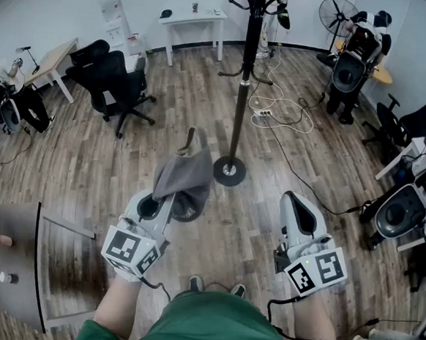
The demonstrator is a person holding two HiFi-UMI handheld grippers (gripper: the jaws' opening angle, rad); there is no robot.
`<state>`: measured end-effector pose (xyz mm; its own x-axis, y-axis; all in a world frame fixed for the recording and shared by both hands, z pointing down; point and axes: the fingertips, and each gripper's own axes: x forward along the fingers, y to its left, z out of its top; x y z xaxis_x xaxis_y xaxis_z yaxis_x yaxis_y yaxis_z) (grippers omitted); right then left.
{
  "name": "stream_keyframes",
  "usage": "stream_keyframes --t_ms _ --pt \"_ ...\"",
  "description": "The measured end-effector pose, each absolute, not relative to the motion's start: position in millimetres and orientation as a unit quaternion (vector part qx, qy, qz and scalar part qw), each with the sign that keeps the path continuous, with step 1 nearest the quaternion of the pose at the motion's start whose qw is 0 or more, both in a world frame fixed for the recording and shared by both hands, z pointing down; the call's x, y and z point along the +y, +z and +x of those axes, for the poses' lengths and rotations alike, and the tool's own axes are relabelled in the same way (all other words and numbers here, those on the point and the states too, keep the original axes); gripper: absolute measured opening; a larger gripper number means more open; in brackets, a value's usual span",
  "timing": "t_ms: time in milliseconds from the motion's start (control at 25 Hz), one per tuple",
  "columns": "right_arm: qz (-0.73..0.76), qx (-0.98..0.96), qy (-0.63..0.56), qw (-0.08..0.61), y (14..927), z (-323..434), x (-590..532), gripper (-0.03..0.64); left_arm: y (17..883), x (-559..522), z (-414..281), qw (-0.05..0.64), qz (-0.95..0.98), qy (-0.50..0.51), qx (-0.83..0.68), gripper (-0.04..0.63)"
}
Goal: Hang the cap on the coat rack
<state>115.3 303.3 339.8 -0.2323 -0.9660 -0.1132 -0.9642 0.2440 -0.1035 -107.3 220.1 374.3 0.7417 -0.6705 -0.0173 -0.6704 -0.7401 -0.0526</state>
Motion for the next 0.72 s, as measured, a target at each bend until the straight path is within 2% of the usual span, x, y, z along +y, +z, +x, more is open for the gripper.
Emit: stream_keyframes --t_ms 720 --pt "-0.651 0.753 -0.021 0.091 320.6 41.8 267.4 0.002 315.1 141.0 -221.1 0.066 -0.925 0.057 0.37 0.037"
